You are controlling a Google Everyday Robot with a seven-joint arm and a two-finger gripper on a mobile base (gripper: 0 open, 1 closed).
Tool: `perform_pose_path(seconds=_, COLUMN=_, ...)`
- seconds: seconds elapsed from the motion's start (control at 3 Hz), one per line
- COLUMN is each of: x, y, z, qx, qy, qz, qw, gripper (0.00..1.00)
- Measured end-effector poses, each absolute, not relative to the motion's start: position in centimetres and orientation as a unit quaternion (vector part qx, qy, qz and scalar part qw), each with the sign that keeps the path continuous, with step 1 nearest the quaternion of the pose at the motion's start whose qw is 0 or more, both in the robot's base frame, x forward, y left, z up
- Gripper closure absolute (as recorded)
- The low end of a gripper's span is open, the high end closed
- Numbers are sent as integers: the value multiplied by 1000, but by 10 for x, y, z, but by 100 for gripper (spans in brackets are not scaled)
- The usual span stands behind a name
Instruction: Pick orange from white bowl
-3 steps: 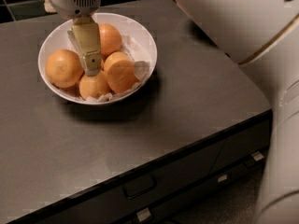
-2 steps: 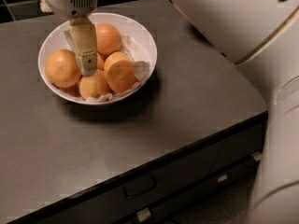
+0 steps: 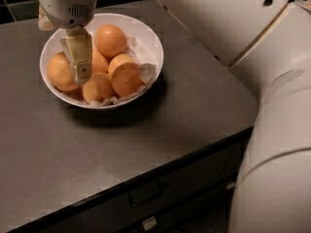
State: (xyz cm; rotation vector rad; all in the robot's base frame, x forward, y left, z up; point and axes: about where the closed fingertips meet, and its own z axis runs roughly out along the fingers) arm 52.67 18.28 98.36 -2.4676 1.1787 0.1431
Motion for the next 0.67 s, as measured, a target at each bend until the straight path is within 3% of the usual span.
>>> perform_pose_path(seconds=0.67, x=533, y=187, z=968, qx=-881, qy=425, qz=78, qw=193, gripper=14)
